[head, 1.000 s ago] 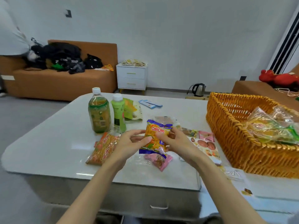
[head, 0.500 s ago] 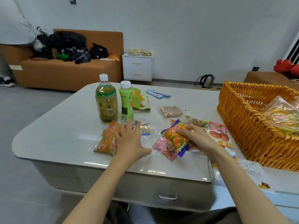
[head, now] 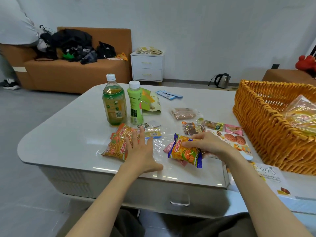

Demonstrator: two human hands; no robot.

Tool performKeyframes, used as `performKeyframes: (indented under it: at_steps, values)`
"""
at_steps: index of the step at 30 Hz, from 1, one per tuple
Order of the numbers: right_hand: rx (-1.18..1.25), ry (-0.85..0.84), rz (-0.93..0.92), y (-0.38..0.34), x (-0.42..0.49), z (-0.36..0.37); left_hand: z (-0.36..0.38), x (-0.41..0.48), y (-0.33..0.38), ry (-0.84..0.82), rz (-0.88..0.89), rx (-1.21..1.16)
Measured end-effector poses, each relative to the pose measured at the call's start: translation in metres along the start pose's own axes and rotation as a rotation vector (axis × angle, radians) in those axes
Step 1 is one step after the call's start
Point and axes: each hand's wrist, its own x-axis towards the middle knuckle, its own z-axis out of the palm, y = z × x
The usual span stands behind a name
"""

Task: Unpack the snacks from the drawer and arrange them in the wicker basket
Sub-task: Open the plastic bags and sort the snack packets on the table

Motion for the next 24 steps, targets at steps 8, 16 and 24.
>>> performKeyframes:
  at_steps: [8,16,24]
  values:
    - [0.108,-0.013,0.031,0.0,0.005,0.004,-0.006,-0.008,-0.003,0.142,0.037,-0.254]
    - [0.177,-0.106,0.064,-0.006,0.011,0.013,-0.009,-0.012,-0.006,0.286,0.062,-0.664]
    - [0.371,-0.104,0.129,-0.014,0.024,0.041,-0.017,-0.014,-0.014,0.286,0.126,-0.73]
